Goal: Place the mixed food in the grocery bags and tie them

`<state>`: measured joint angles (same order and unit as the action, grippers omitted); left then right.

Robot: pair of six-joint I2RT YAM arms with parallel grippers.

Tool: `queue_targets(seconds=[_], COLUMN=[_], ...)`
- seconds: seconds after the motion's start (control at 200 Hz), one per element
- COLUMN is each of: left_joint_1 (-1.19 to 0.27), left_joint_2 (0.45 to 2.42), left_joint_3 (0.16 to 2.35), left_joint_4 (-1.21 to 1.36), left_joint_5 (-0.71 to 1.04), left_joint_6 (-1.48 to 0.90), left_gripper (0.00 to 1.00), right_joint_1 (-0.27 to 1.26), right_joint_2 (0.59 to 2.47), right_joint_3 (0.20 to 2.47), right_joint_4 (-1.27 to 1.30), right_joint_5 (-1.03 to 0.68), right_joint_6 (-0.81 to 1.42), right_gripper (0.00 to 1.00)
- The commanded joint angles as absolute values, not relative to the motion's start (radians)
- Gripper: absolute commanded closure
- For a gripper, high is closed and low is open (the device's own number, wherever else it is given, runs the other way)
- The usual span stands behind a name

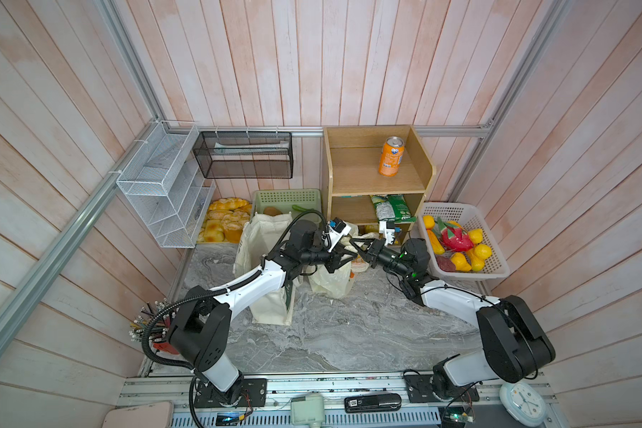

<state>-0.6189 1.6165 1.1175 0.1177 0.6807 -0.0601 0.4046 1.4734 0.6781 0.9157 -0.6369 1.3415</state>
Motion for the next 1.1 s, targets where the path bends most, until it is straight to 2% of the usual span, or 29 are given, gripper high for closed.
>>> queue_targets(seconds=[0.0,0.27,0.47,0.625,0.77,0.865,1.095], left_joint_1=[-0.612,-0.523,-0.546,-0.617,-0.622,-0.595,-0.499], left_joint_2=[1.549,1.482,1.573,1.62,1.617,1.587,1.517], left_joint_3=[1.042,0.965,0.994,0.985,0.976,0.973,0.94], left_joint_4=[0.192,0.363,0.386,0.392,0.394,0.39,0.49], left_joint_5=[0.654,0.659,0.71,0.704,0.679,0.673,0.736], left_joint_6=[-0.086,-0.245,-0.287,-0.28,-0.276,-0.28,-0.412], left_gripper=[0.57,0.48,0.49,0.51,0.51,0.5,0.41], right_joint_1=[0.365,0.327,0.322,0.315,0.293,0.276,0.267], right_joint_2=[1.45,1.385,1.353,1.359,1.365,1.362,1.358], right_joint_3=[0.647,0.622,0.617,0.615,0.615,0.605,0.599], right_joint_4=[1.065,1.015,1.014,1.083,1.085,1.082,1.023], right_joint_5=[-0.757,-0.878,-0.911,-0.968,-1.003,-1.015,-1.04], right_joint_6=[1.254,1.083,1.03,1.028,1.019,1.009,0.949], right_gripper=[1.0,1.0,1.0,1.0,1.0,1.0,1.0])
